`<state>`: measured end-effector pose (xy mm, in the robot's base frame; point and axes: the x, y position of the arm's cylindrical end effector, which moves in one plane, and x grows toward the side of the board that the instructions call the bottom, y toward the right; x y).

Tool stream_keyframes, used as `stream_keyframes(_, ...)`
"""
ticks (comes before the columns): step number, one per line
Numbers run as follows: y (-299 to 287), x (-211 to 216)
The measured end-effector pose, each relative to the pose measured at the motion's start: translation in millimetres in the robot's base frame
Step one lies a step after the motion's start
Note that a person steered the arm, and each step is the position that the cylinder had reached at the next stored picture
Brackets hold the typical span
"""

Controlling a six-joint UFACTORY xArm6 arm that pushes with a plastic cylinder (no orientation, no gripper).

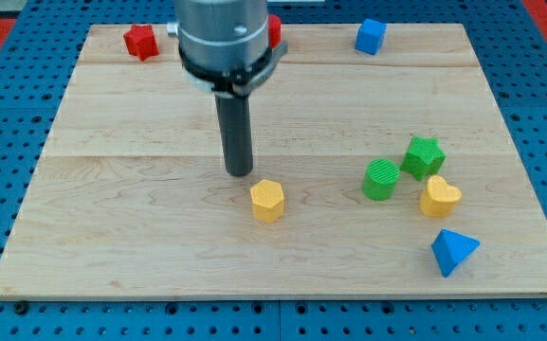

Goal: Separate the yellow hexagon from the green circle

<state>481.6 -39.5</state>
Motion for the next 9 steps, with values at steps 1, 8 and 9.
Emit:
stream_keyframes(1,2,26)
stream_keyframes(8,231,16)
stream_keyframes(9,150,-15)
